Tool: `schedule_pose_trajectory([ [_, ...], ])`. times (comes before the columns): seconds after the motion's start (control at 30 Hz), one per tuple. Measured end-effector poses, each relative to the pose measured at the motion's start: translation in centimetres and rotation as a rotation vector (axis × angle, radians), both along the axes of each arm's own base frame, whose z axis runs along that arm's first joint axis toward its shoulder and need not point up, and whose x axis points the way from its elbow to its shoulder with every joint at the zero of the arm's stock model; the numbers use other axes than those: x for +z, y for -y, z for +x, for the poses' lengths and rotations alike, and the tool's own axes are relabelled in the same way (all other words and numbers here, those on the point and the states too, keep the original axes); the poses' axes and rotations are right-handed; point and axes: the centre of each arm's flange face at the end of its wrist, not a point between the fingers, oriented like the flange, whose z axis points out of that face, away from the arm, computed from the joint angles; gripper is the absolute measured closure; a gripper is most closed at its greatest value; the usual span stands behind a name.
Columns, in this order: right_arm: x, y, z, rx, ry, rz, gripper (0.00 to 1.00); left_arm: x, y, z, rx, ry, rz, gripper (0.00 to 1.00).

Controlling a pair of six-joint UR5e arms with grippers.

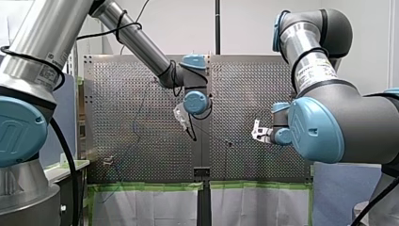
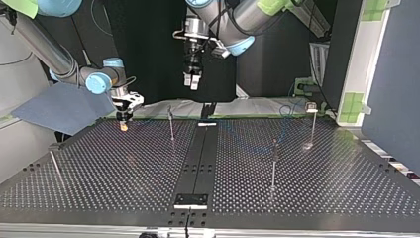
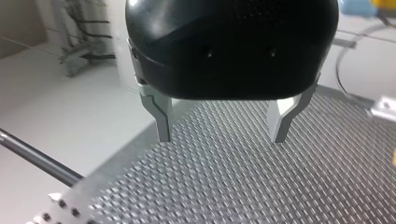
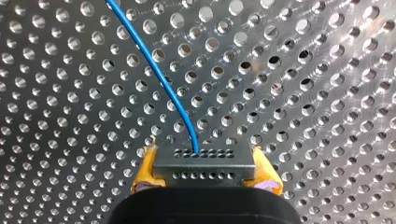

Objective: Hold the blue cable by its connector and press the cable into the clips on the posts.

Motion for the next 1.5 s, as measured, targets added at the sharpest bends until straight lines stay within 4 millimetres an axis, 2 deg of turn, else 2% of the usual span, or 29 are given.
schedule_pose_trajectory([
  [0.13,0.0,0.0,0.1,0.005,0.001,0.0,1.0,0.8,-0.9,-0.6,-0.01,0.018,-0.062,0.0],
  [0.43,0.6,0.5,0.3,0.012,0.0,-0.012,1.0,2.4,-4.6,0.6,-0.011,0.073,-0.097,0.0],
  [0.57,1.6,1.3,0.4,0.012,-0.015,-0.023,1.0,0.9,-6.2,1.0,-0.008,0.044,-0.025,0.0],
  [0.7,3.1,1.7,0.2,0.0,-0.043,-0.036,1.0,-0.3,-7.9,1.1,0.018,0.02,0.035,0.0],
  [1.03,8.1,1.2,-0.2,-0.038,-0.078,-0.042,1.0,-0.1,-10.9,-0.6,0.06,0.037,0.091,0.0],
  [1.33,12.7,-0.4,0.0,-0.031,-0.097,-0.045,1.0,-3.3,-13.1,-3.1,0.06,-0.021,0.175,0.0],
  [1.5,15.3,-0.7,-0.1,-0.034,-0.09,-0.078,1.0,-4.9,-14.3,-4.4,0.061,-0.051,0.214,0.0],
])
